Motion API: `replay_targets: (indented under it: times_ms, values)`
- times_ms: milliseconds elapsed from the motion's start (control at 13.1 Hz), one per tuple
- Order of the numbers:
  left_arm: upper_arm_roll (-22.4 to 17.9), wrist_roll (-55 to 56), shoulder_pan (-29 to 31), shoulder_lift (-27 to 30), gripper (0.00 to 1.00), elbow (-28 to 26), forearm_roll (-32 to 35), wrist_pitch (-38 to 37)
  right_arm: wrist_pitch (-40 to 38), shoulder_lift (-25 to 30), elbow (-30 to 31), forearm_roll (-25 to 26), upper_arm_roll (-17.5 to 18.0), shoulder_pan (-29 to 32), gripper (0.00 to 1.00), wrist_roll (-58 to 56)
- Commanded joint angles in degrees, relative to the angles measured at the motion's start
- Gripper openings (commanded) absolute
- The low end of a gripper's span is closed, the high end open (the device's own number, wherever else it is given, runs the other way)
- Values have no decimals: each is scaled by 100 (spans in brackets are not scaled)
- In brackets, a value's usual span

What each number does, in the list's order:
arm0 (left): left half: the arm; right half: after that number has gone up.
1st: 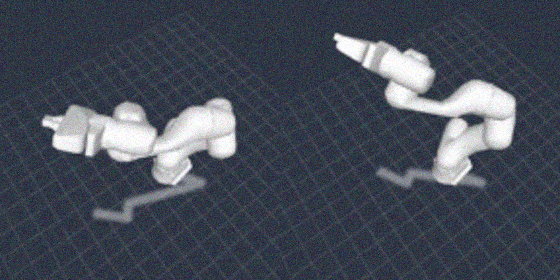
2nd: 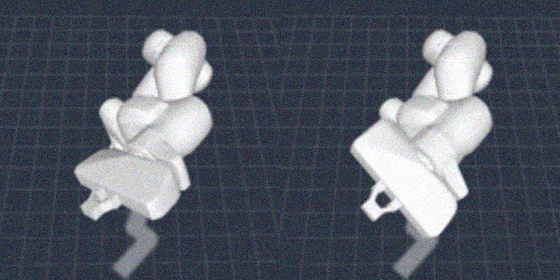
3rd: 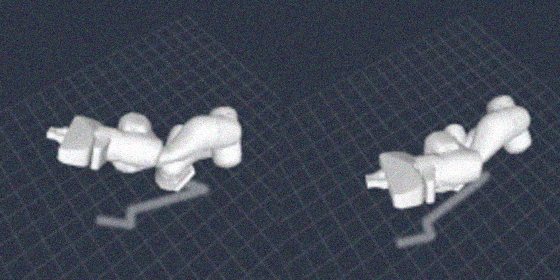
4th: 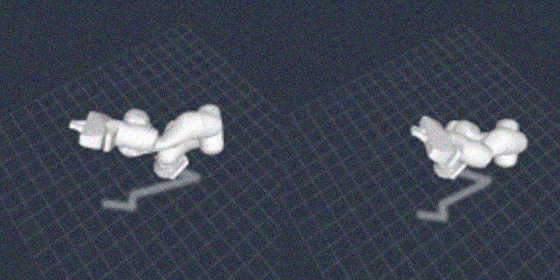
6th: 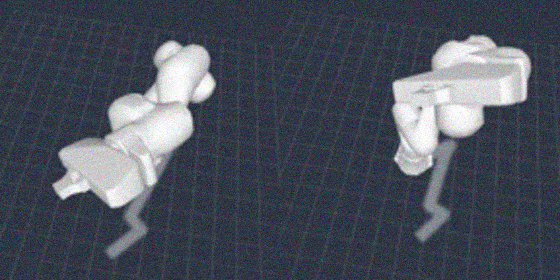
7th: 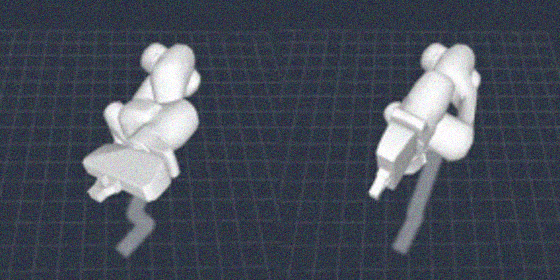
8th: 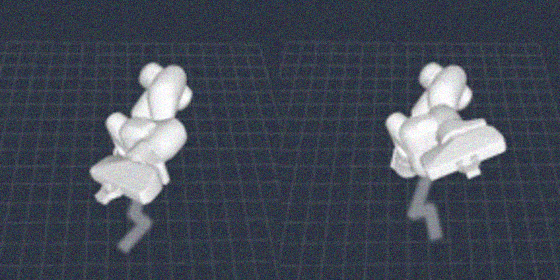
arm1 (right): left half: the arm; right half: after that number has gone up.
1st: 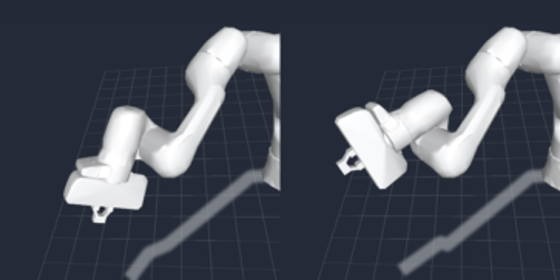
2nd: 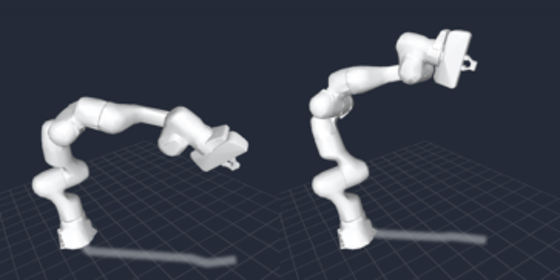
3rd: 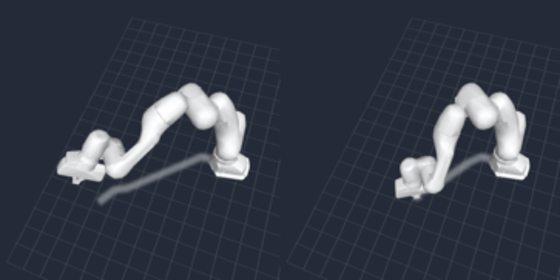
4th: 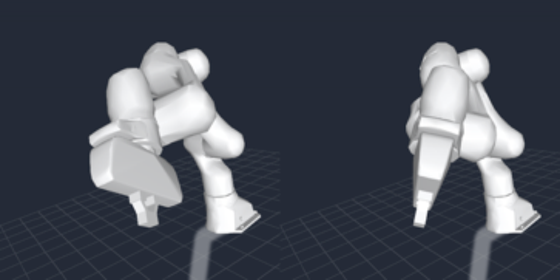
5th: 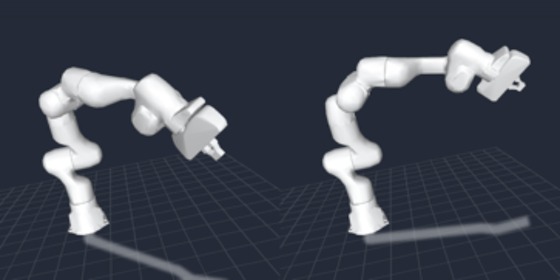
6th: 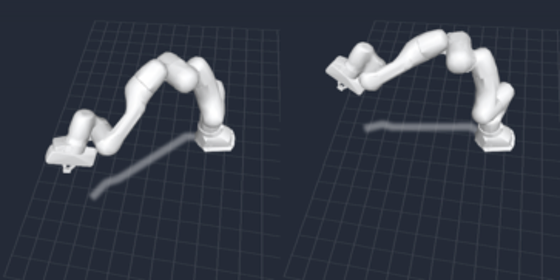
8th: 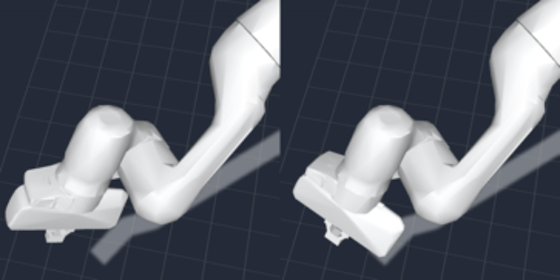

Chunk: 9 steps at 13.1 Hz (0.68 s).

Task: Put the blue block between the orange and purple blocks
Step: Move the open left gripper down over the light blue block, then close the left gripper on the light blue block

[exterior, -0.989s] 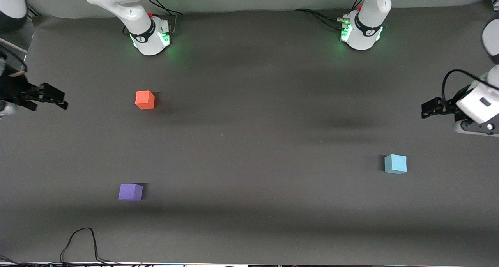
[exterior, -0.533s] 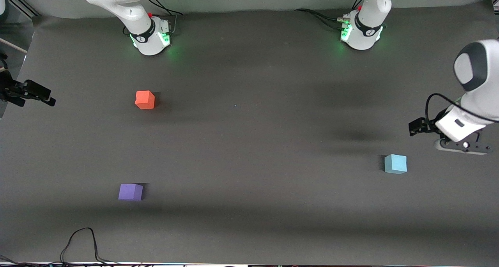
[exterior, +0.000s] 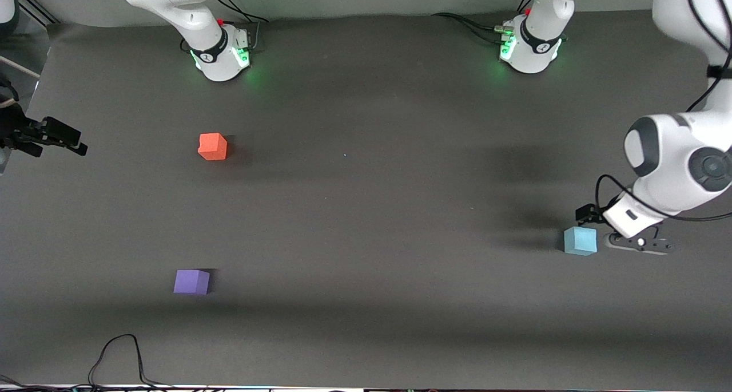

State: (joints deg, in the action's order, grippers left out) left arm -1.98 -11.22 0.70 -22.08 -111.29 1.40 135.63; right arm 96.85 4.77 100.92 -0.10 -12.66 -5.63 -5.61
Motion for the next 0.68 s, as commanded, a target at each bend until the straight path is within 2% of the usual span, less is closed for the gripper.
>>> replay_targets:
  times_ms: [0,304,609]
  values:
    - [-4,-82,-17,-340,100,54,53,384,-87,-29,-99,-60,-26,-26,100,-98]
    - [-4,-178,-17,-841,100,142,62,999,-87,-29,-99,-60,-26,-26,100,-98]
    - [-4,-179,-9,-1123,100,283,44,1080,-69,-29,-108,-60,-26,-35,100,-98]
